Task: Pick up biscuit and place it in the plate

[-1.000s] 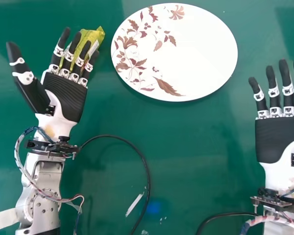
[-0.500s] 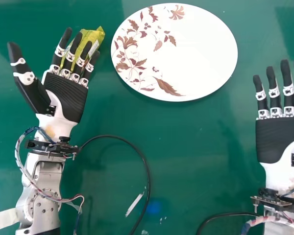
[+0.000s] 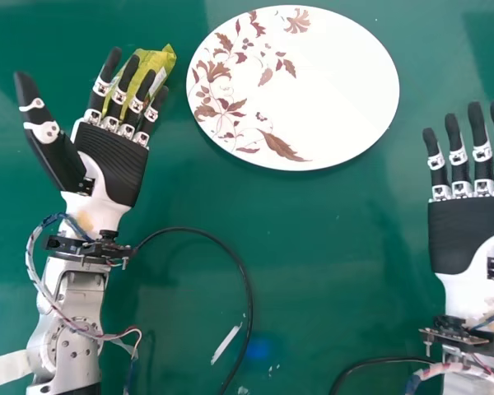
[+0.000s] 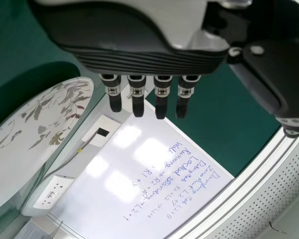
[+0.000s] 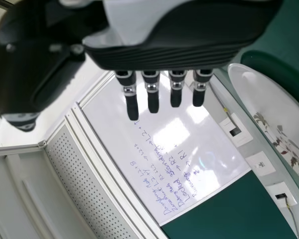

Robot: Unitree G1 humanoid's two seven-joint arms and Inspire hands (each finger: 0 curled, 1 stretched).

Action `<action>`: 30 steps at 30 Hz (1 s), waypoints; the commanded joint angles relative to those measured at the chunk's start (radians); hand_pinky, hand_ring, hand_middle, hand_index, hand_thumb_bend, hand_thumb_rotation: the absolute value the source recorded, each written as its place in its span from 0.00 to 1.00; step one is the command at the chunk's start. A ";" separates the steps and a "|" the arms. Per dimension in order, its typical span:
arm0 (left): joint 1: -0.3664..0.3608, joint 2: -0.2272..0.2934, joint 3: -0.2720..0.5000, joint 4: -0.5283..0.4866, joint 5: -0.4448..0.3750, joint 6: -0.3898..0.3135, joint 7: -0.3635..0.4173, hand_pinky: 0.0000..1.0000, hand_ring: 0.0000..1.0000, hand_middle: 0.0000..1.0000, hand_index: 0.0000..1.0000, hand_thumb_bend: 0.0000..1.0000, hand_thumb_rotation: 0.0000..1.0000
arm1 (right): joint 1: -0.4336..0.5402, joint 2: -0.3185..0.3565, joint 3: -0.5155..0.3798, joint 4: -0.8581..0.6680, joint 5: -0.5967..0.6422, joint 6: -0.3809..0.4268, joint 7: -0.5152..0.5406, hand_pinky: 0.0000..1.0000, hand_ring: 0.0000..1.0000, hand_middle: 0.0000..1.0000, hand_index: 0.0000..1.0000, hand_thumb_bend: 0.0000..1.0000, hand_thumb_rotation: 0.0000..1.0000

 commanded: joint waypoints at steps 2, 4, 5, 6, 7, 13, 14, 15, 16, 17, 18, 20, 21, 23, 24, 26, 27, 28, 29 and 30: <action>0.019 -0.002 0.011 -0.009 -0.011 -0.003 0.004 1.00 1.00 1.00 0.98 1.00 0.77 | 0.008 -0.001 -0.002 0.006 0.011 -0.003 0.025 0.97 1.00 0.98 0.92 0.94 0.56; 0.020 -0.005 0.013 -0.014 -0.010 -0.010 0.005 1.00 1.00 1.00 0.98 1.00 0.78 | 0.010 0.006 -0.002 0.003 -0.009 -0.008 0.010 0.97 1.00 0.98 0.92 0.94 0.57; 0.022 -0.009 0.013 -0.020 -0.006 -0.018 0.008 1.00 1.00 1.00 0.97 1.00 0.78 | 0.010 0.008 -0.002 0.002 -0.005 -0.007 0.011 0.97 1.00 0.98 0.92 0.94 0.57; 0.024 -0.013 0.012 -0.026 0.002 -0.028 0.012 1.00 1.00 1.00 0.98 1.00 0.77 | 0.012 0.009 -0.001 -0.002 -0.003 -0.001 0.006 0.96 1.00 0.98 0.92 0.93 0.57; 0.026 -0.016 0.011 -0.034 0.013 -0.037 0.019 1.00 1.00 1.00 0.97 1.00 0.76 | 0.010 0.008 -0.001 0.001 0.001 -0.002 0.014 0.95 0.99 0.98 0.93 0.93 0.57; 0.051 -0.027 -0.003 -0.112 0.076 -0.085 0.068 1.00 1.00 1.00 0.97 1.00 0.78 | 0.008 0.009 -0.003 0.006 -0.007 -0.004 0.007 0.99 1.00 0.98 0.92 0.96 0.58; 0.053 -0.026 -0.005 -0.123 0.090 -0.096 0.072 1.00 1.00 1.00 0.98 1.00 0.77 | 0.007 0.008 -0.002 0.007 -0.005 -0.003 0.011 0.99 1.00 0.98 0.91 0.97 0.58; 0.055 -0.026 -0.007 -0.134 0.099 -0.102 0.078 1.00 1.00 1.00 0.98 1.00 0.76 | 0.007 0.010 -0.001 0.006 -0.008 -0.004 0.009 1.00 1.00 0.97 0.91 0.97 0.59; 0.057 -0.027 -0.009 -0.145 0.103 -0.104 0.085 1.00 1.00 1.00 0.97 1.00 0.77 | 0.007 0.011 0.000 0.005 -0.008 -0.003 0.007 1.00 0.99 0.96 0.90 0.98 0.59; 0.059 -0.028 -0.009 -0.154 0.103 -0.104 0.091 1.00 1.00 1.00 0.97 1.00 0.77 | 0.008 0.013 0.001 0.003 -0.003 0.003 0.000 1.00 0.99 0.96 0.90 0.98 0.59; 0.059 -0.030 -0.010 -0.162 0.100 -0.104 0.096 1.00 1.00 1.00 0.96 1.00 0.75 | 0.007 0.014 0.001 0.002 -0.002 0.005 -0.002 1.00 0.99 0.96 0.90 0.99 0.59; 0.061 -0.032 -0.010 -0.176 0.095 -0.101 0.108 1.00 1.00 1.00 0.96 1.00 0.75 | 0.007 0.014 0.002 0.002 -0.003 0.004 -0.002 1.00 0.98 0.96 0.90 0.99 0.59; 0.061 -0.032 -0.010 -0.180 0.099 -0.104 0.111 1.00 1.00 1.00 0.97 1.00 0.75 | 0.006 0.014 0.002 0.003 -0.011 -0.001 -0.002 1.00 0.98 0.96 0.89 0.98 0.59; 0.059 -0.030 -0.007 -0.181 0.100 -0.113 0.110 1.00 1.00 1.00 0.97 1.00 0.78 | 0.003 0.015 0.002 0.007 -0.030 -0.016 -0.001 0.99 0.97 0.95 0.89 0.97 0.62; 0.057 -0.028 -0.007 -0.181 0.101 -0.117 0.110 1.00 1.00 1.00 0.98 1.00 0.79 | 0.003 0.015 0.001 0.008 -0.032 -0.018 0.003 0.99 0.97 0.95 0.89 0.96 0.62; 0.053 -0.027 -0.005 -0.178 0.109 -0.136 0.106 1.00 1.00 1.00 0.98 1.00 0.78 | 0.004 0.017 0.001 0.007 -0.027 -0.010 -0.003 0.97 0.97 0.95 0.89 0.96 0.63; 0.051 -0.028 -0.005 -0.175 0.120 -0.150 0.106 1.00 1.00 1.00 0.97 1.00 0.77 | 0.004 0.016 0.000 0.006 -0.020 -0.005 -0.002 0.97 0.97 0.95 0.89 0.95 0.63; 0.048 -0.029 -0.005 -0.171 0.123 -0.161 0.104 1.00 1.00 1.00 0.97 1.00 0.77 | 0.004 0.016 0.000 0.007 -0.015 -0.003 0.000 0.96 0.96 0.94 0.88 0.96 0.62; 0.046 -0.028 -0.004 -0.167 0.123 -0.168 0.102 1.00 1.00 1.00 0.97 1.00 0.76 | 0.002 0.016 0.000 0.010 -0.012 -0.004 0.005 0.96 0.95 0.93 0.88 0.96 0.62; 0.043 -0.026 -0.004 -0.163 0.127 -0.176 0.100 1.00 1.00 1.00 0.97 1.00 0.76 | 0.001 0.017 0.000 0.014 -0.020 -0.011 0.008 0.97 0.95 0.93 0.87 0.97 0.62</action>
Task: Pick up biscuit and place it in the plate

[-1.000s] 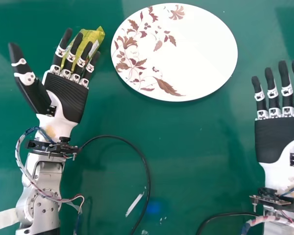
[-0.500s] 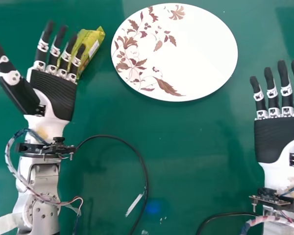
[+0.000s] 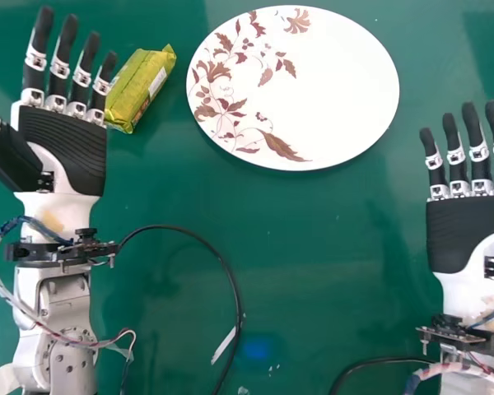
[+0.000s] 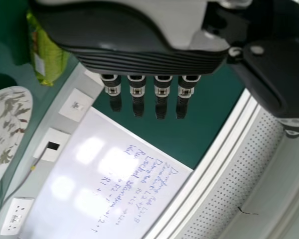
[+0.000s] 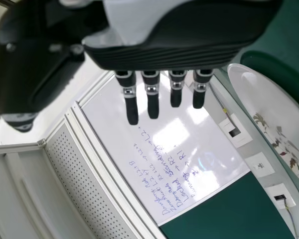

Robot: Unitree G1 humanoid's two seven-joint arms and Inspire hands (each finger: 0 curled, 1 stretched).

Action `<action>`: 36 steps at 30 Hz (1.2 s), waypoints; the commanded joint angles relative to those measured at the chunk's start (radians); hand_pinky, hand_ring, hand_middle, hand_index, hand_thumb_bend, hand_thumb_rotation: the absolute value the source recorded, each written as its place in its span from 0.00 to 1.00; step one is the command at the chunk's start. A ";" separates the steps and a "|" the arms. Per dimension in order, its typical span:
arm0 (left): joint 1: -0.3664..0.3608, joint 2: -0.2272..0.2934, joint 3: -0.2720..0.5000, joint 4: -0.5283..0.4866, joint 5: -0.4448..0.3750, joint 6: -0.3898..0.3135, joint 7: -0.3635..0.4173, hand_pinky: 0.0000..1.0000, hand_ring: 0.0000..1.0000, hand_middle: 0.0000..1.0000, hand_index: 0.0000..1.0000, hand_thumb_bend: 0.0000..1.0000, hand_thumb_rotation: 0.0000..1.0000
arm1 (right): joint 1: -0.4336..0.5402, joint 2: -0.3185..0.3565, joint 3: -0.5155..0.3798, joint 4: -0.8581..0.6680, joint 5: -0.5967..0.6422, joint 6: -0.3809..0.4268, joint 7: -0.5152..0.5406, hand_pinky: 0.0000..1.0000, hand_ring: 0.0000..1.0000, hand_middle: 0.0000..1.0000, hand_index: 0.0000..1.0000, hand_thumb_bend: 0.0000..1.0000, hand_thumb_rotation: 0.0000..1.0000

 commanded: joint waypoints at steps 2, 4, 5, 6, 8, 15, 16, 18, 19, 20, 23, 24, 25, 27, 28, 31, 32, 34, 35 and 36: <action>0.002 0.003 0.001 0.001 0.013 -0.032 -0.003 1.00 1.00 1.00 0.97 1.00 0.78 | 0.006 0.008 0.001 0.012 -0.001 -0.007 0.006 0.95 0.93 0.92 0.86 0.97 0.60; -0.001 0.002 0.002 -0.004 0.011 -0.036 0.004 1.00 1.00 1.00 0.97 1.00 0.77 | 0.006 0.009 0.003 0.011 0.004 -0.002 0.005 0.90 0.92 0.92 0.85 0.98 0.58; -0.004 0.002 0.003 -0.005 0.014 -0.039 0.008 1.00 1.00 1.00 0.96 1.00 0.76 | 0.004 0.008 0.003 0.015 0.005 -0.004 0.011 0.88 0.91 0.91 0.83 0.99 0.55; -0.007 0.005 0.004 -0.005 0.025 -0.045 0.012 1.00 1.00 1.00 0.97 1.00 0.76 | 0.005 0.012 0.004 0.014 0.000 -0.004 0.001 0.87 0.91 0.91 0.83 1.00 0.53; -0.010 0.010 0.003 -0.007 0.082 -0.056 0.039 1.00 1.00 1.00 0.97 1.00 0.77 | 0.005 0.015 0.005 0.013 -0.007 -0.006 -0.005 0.85 0.90 0.90 0.82 1.00 0.50; -0.024 0.019 -0.013 -0.004 0.273 -0.112 0.110 1.00 1.00 1.00 0.97 1.00 0.78 | 0.004 0.014 0.002 0.017 -0.014 -0.014 0.003 0.87 0.93 0.92 0.83 1.00 0.52; -0.027 0.022 -0.015 0.000 0.295 -0.124 0.114 1.00 1.00 1.00 0.97 1.00 0.78 | 0.005 0.015 0.002 0.015 -0.016 -0.012 -0.002 0.87 0.93 0.92 0.83 1.00 0.53; -0.031 0.023 -0.020 0.000 0.342 -0.135 0.132 1.00 1.00 1.00 0.97 1.00 0.78 | 0.005 0.018 0.001 0.017 -0.017 -0.017 0.001 0.88 0.95 0.93 0.83 1.00 0.55; -0.033 0.025 -0.022 -0.001 0.366 -0.140 0.141 1.00 1.00 1.00 0.98 1.00 0.79 | 0.003 0.017 0.000 0.020 -0.013 -0.019 0.008 0.89 0.95 0.93 0.83 1.00 0.55; -0.035 0.028 -0.023 -0.001 0.393 -0.144 0.150 1.00 1.00 1.00 0.98 1.00 0.79 | 0.001 0.016 -0.001 0.024 -0.010 -0.020 0.015 0.91 0.95 0.93 0.83 1.00 0.56; -0.044 0.038 -0.023 0.001 0.445 -0.160 0.164 1.00 1.00 1.00 0.98 1.00 0.78 | -0.002 0.014 -0.002 0.030 -0.011 -0.023 0.021 0.94 0.96 0.94 0.83 1.00 0.59; -0.050 0.040 -0.022 0.004 0.452 -0.167 0.167 1.00 1.00 1.00 0.97 1.00 0.78 | -0.001 0.016 -0.001 0.027 -0.014 -0.021 0.012 0.95 0.97 0.94 0.83 1.00 0.59; -0.055 0.042 -0.020 0.005 0.459 -0.172 0.170 1.00 1.00 1.00 0.96 1.00 0.78 | -0.001 0.016 0.000 0.026 -0.013 -0.020 0.013 0.97 0.97 0.94 0.83 1.00 0.58; -0.066 0.047 -0.018 0.002 0.471 -0.175 0.178 1.00 1.00 1.00 0.96 1.00 0.78 | 0.001 0.017 0.002 0.023 -0.017 -0.020 0.008 0.97 0.97 0.94 0.82 1.00 0.54; -0.072 0.051 -0.017 0.002 0.481 -0.178 0.182 1.00 1.00 1.00 0.96 1.00 0.78 | 0.003 0.017 0.002 0.021 -0.017 -0.016 0.003 0.97 0.98 0.94 0.83 1.00 0.53; -0.085 0.062 -0.017 -0.019 0.531 -0.159 0.208 1.00 1.00 1.00 0.96 1.00 0.77 | 0.004 0.017 0.001 0.024 -0.015 -0.020 0.009 1.00 1.00 0.97 0.85 1.00 0.48; -0.088 0.065 -0.018 -0.027 0.552 -0.151 0.218 1.00 1.00 1.00 0.97 1.00 0.78 | 0.003 0.017 0.001 0.026 -0.018 -0.025 0.012 1.00 1.00 0.97 0.86 1.00 0.49; -0.101 0.075 -0.019 -0.024 0.616 -0.169 0.242 1.00 1.00 1.00 0.96 1.00 0.78 | 0.004 0.022 0.003 0.024 -0.021 -0.025 0.004 1.00 1.00 0.97 0.87 1.00 0.50; -0.110 0.082 -0.020 -0.015 0.641 -0.191 0.249 1.00 1.00 1.00 0.96 1.00 0.78 | 0.005 0.023 0.005 0.021 -0.017 -0.020 0.000 1.00 1.00 0.97 0.87 1.00 0.50; -0.118 0.085 -0.020 -0.008 0.671 -0.208 0.261 1.00 1.00 1.00 0.95 1.00 0.77 | 0.005 0.025 0.005 0.020 -0.025 -0.024 -0.004 1.00 1.00 0.97 0.87 1.00 0.49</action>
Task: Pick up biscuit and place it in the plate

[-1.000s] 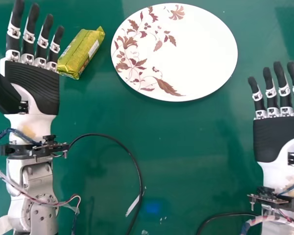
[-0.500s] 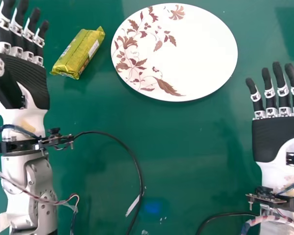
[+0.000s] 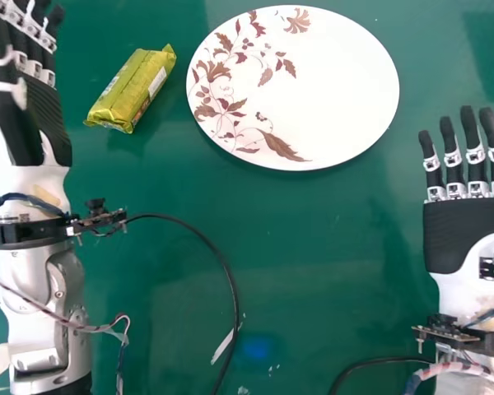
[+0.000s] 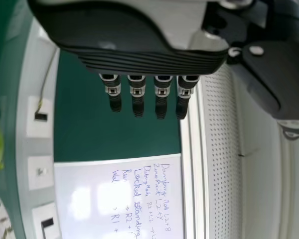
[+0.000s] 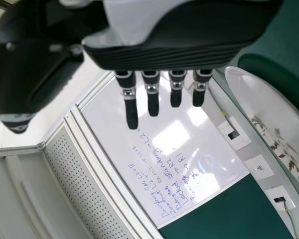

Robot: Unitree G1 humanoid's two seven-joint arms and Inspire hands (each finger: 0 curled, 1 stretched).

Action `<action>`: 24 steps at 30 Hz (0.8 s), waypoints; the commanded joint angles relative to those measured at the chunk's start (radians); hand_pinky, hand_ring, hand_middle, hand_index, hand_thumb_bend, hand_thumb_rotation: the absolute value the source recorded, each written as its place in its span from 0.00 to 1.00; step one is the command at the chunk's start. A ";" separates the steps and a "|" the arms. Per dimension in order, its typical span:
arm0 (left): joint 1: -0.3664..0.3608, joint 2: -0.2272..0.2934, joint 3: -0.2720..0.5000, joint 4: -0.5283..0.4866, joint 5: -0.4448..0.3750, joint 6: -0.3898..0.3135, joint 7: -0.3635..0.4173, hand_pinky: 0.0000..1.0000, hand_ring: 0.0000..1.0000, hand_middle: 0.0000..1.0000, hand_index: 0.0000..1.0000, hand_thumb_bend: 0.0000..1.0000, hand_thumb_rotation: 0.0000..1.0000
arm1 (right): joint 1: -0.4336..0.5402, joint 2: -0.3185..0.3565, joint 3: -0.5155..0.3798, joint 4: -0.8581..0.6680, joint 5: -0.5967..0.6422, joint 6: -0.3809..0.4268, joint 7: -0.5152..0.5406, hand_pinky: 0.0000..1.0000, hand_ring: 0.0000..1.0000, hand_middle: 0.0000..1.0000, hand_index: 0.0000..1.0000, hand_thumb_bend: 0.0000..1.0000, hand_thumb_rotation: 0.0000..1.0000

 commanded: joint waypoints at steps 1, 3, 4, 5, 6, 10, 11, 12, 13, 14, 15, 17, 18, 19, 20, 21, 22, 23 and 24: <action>-0.018 0.017 -0.010 0.001 0.051 -0.043 0.025 1.00 1.00 1.00 0.95 1.00 0.78 | 0.009 0.009 0.001 -0.004 -0.015 -0.012 -0.010 0.99 1.00 0.96 0.87 1.00 0.48; -0.022 0.022 -0.008 0.015 0.166 -0.063 0.079 1.00 1.00 1.00 0.96 1.00 0.78 | 0.010 0.006 0.002 -0.003 -0.007 -0.010 -0.001 0.94 0.98 0.95 0.86 1.00 0.49; -0.025 0.028 -0.008 0.025 0.220 -0.079 0.104 1.00 1.00 1.00 0.97 1.00 0.77 | 0.009 0.003 0.002 -0.002 -0.005 -0.011 0.005 0.91 0.96 0.94 0.87 1.00 0.51; -0.026 0.032 -0.008 0.033 0.256 -0.091 0.122 1.00 1.00 1.00 0.98 1.00 0.78 | 0.009 0.001 0.002 -0.001 -0.005 -0.012 0.009 0.89 0.95 0.93 0.87 1.00 0.52; -0.027 0.040 -0.009 0.041 0.298 -0.099 0.140 1.00 1.00 1.00 0.98 1.00 0.78 | 0.009 0.001 0.001 -0.001 -0.004 -0.012 0.011 0.91 0.94 0.93 0.87 1.00 0.51; -0.042 0.071 -0.013 0.075 0.378 -0.129 0.175 1.00 1.00 1.00 0.98 1.00 0.79 | 0.011 0.004 0.001 -0.006 -0.009 -0.014 0.002 0.88 0.93 0.93 0.89 1.00 0.48; -0.046 0.081 -0.014 0.079 0.395 -0.127 0.177 1.00 1.00 1.00 0.97 1.00 0.79 | 0.012 0.004 0.001 -0.008 -0.002 -0.009 0.001 0.88 0.93 0.93 0.88 1.00 0.47; -0.051 0.092 -0.015 0.084 0.409 -0.126 0.178 1.00 1.00 1.00 0.97 1.00 0.78 | 0.011 0.003 0.000 -0.006 0.001 -0.012 0.007 0.90 0.94 0.93 0.88 1.00 0.46; -0.056 0.104 -0.015 0.087 0.431 -0.120 0.182 1.00 1.00 1.00 0.98 1.00 0.78 | 0.011 0.003 -0.001 -0.005 0.007 -0.010 0.009 0.90 0.94 0.94 0.88 0.99 0.45; -0.062 0.115 -0.015 0.090 0.449 -0.114 0.184 1.00 1.00 1.00 0.97 1.00 0.77 | 0.010 0.003 -0.001 -0.004 0.003 -0.013 0.008 0.89 0.94 0.94 0.88 1.00 0.46; -0.068 0.125 -0.013 0.095 0.468 -0.109 0.189 1.00 1.00 1.00 0.98 1.00 0.78 | 0.010 0.003 -0.001 -0.004 0.003 -0.013 0.008 0.88 0.94 0.94 0.88 1.00 0.45; -0.080 0.146 -0.011 0.102 0.506 -0.097 0.196 1.00 1.00 1.00 0.98 1.00 0.77 | 0.010 0.004 0.000 -0.004 0.000 -0.013 0.004 0.89 0.95 0.94 0.88 1.00 0.45; -0.086 0.152 -0.011 0.102 0.515 -0.087 0.194 1.00 1.00 1.00 0.98 1.00 0.77 | 0.012 0.004 0.001 -0.008 0.003 -0.006 -0.002 0.89 0.95 0.94 0.88 1.00 0.46; -0.092 0.157 -0.013 0.103 0.518 -0.077 0.192 1.00 1.00 1.00 0.97 1.00 0.77 | 0.010 0.002 0.000 -0.005 0.009 -0.006 0.006 0.90 0.96 0.95 0.88 1.00 0.45; -0.099 0.161 -0.015 0.105 0.521 -0.067 0.191 1.00 1.00 1.00 0.98 1.00 0.77 | 0.008 0.001 -0.001 -0.002 0.011 -0.008 0.011 0.92 0.96 0.95 0.88 1.00 0.43; -0.107 0.167 -0.017 0.110 0.526 -0.059 0.192 1.00 1.00 1.00 0.98 1.00 0.77 | 0.008 0.002 -0.001 -0.003 0.008 -0.009 0.008 0.93 0.97 0.95 0.88 1.00 0.42; -0.114 0.174 -0.020 0.115 0.540 -0.052 0.196 1.00 1.00 1.00 0.97 1.00 0.77 | 0.007 0.003 -0.001 -0.002 0.000 -0.013 0.004 0.93 0.97 0.95 0.89 1.00 0.42; -0.122 0.183 -0.022 0.120 0.560 -0.043 0.201 1.00 1.00 1.00 0.97 1.00 0.78 | 0.005 0.004 0.000 -0.002 -0.001 -0.015 0.004 0.92 0.97 0.95 0.89 1.00 0.42; -0.129 0.193 -0.023 0.128 0.575 -0.039 0.206 1.00 1.00 1.00 0.97 1.00 0.78 | 0.005 0.006 0.001 -0.003 -0.003 -0.017 0.003 0.91 0.96 0.94 0.89 1.00 0.43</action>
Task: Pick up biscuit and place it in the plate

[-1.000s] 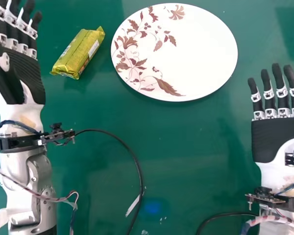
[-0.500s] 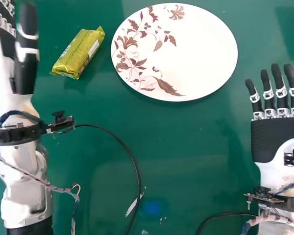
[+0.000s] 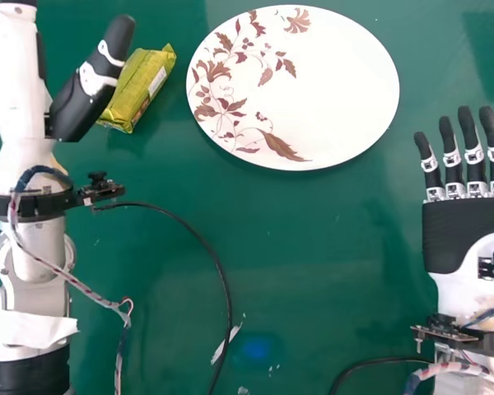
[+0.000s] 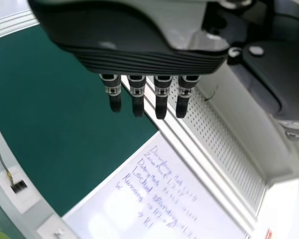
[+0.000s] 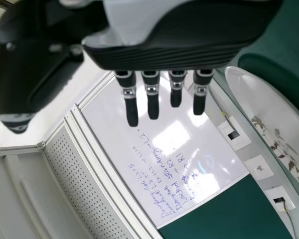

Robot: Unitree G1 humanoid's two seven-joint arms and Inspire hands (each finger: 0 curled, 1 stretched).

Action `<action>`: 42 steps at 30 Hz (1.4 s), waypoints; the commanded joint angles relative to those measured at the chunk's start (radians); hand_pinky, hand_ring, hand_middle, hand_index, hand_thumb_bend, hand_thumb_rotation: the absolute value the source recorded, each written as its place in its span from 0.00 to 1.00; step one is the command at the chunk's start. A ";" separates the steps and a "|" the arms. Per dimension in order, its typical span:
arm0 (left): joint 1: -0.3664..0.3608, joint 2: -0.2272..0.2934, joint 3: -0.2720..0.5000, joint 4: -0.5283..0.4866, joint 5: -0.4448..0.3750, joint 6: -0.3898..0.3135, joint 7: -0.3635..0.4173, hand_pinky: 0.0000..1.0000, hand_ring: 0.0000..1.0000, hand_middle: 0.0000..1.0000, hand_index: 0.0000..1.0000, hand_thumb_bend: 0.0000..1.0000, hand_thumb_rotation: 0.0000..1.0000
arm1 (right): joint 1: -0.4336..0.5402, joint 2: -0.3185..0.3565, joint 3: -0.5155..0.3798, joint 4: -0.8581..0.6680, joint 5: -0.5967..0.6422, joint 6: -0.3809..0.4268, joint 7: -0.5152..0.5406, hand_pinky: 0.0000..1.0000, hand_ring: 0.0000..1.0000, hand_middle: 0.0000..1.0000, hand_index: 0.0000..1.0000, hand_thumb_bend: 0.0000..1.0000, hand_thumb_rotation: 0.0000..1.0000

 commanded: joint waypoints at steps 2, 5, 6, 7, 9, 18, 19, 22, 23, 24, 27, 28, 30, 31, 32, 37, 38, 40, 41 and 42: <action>-0.016 0.038 -0.009 0.027 0.033 0.020 0.010 1.00 1.00 1.00 0.98 1.00 0.77 | 0.004 0.007 0.000 -0.001 0.011 -0.010 0.010 0.90 0.96 0.94 0.88 1.00 0.43; -0.027 0.067 -0.008 0.040 0.030 0.032 -0.002 1.00 1.00 1.00 0.97 1.00 0.76 | 0.006 0.015 0.005 -0.001 0.012 -0.010 0.004 0.91 0.96 0.94 0.88 1.00 0.43; -0.031 0.078 -0.007 0.045 0.026 0.032 -0.005 1.00 1.00 1.00 0.97 1.00 0.76 | 0.005 0.016 0.006 0.001 0.012 -0.013 0.010 0.91 0.96 0.94 0.88 1.00 0.43; -0.035 0.088 -0.006 0.051 0.021 0.033 -0.007 1.00 1.00 1.00 0.98 1.00 0.77 | 0.004 0.017 0.007 0.002 0.011 -0.012 0.008 0.91 0.96 0.93 0.88 1.00 0.43; -0.042 0.103 -0.004 0.058 0.015 0.042 -0.015 1.00 1.00 1.00 0.98 1.00 0.76 | 0.002 0.020 0.007 0.006 0.006 -0.015 0.008 0.92 0.97 0.94 0.88 1.00 0.44; -0.030 0.202 0.006 -0.018 -0.039 0.197 -0.209 1.00 1.00 1.00 0.98 1.00 0.76 | -0.009 0.032 0.025 0.021 -0.011 -0.033 0.010 0.90 1.00 0.98 0.93 1.00 0.47; -0.028 0.212 0.008 -0.032 -0.039 0.219 -0.228 1.00 1.00 1.00 0.98 1.00 0.76 | -0.010 0.033 0.026 0.022 -0.013 -0.035 0.009 0.89 1.00 0.98 0.93 1.00 0.46; -0.028 0.242 0.013 -0.056 -0.043 0.260 -0.273 1.00 1.00 1.00 0.98 1.00 0.76 | -0.013 0.036 0.027 0.025 -0.016 -0.039 0.004 0.90 1.00 0.99 0.94 1.00 0.47; -0.030 0.252 0.012 -0.063 -0.037 0.278 -0.288 1.00 1.00 1.00 0.98 1.00 0.76 | -0.013 0.037 0.026 0.027 -0.016 -0.041 0.005 0.91 1.00 0.99 0.95 1.00 0.48; -0.030 0.259 0.012 -0.069 -0.034 0.291 -0.297 1.00 1.00 1.00 0.98 1.00 0.76 | -0.014 0.037 0.026 0.029 -0.017 -0.043 0.005 0.92 1.00 1.00 0.96 1.00 0.49; -0.030 0.301 0.009 -0.084 -0.018 0.331 -0.344 1.00 1.00 1.00 0.98 1.00 0.76 | -0.013 0.039 0.026 0.027 -0.018 -0.045 0.003 0.94 1.00 1.00 0.97 1.00 0.51; -0.030 0.315 0.009 -0.086 -0.017 0.339 -0.358 1.00 1.00 1.00 0.98 1.00 0.76 | -0.012 0.040 0.026 0.025 -0.021 -0.046 0.001 0.94 1.00 1.00 0.98 1.00 0.51; -0.030 0.335 0.011 -0.087 -0.026 0.348 -0.377 1.00 1.00 1.00 0.99 1.00 0.75 | -0.011 0.040 0.026 0.023 -0.019 -0.043 -0.001 0.94 1.00 1.00 0.98 1.00 0.50; -0.030 0.341 0.011 -0.087 -0.031 0.351 -0.382 1.00 1.00 1.00 0.99 1.00 0.74 | -0.011 0.041 0.027 0.022 -0.019 -0.043 -0.002 0.94 1.00 1.00 0.99 1.00 0.50; -0.031 0.350 0.012 -0.084 -0.036 0.350 -0.386 1.00 1.00 1.00 0.99 1.00 0.72 | -0.012 0.040 0.026 0.023 -0.012 -0.041 0.002 0.94 1.00 1.00 0.99 1.00 0.50; -0.032 0.392 0.015 -0.070 -0.052 0.341 -0.408 1.00 1.00 1.00 1.00 1.00 0.70 | -0.010 0.054 0.033 0.022 -0.008 -0.044 -0.001 0.93 1.00 1.00 1.00 1.00 0.53; -0.032 0.403 0.015 -0.066 -0.056 0.336 -0.414 1.00 1.00 1.00 1.00 1.00 0.70 | -0.011 0.053 0.034 0.024 -0.003 -0.045 0.007 0.93 1.00 1.00 1.00 1.00 0.53; -0.035 0.428 0.012 -0.059 -0.064 0.330 -0.435 1.00 1.00 1.00 1.00 1.00 0.69 | -0.015 0.051 0.032 0.033 0.018 -0.045 0.026 0.93 1.00 1.00 1.00 1.00 0.54; -0.037 0.439 0.010 -0.056 -0.065 0.332 -0.447 1.00 1.00 1.00 1.00 1.00 0.69 | -0.017 0.050 0.030 0.038 0.027 -0.045 0.034 0.94 1.00 1.00 1.00 1.00 0.54; -0.039 0.450 0.007 -0.053 -0.064 0.336 -0.459 1.00 1.00 1.00 1.00 1.00 0.69 | -0.020 0.049 0.028 0.042 0.034 -0.046 0.042 0.94 1.00 1.00 1.00 1.00 0.54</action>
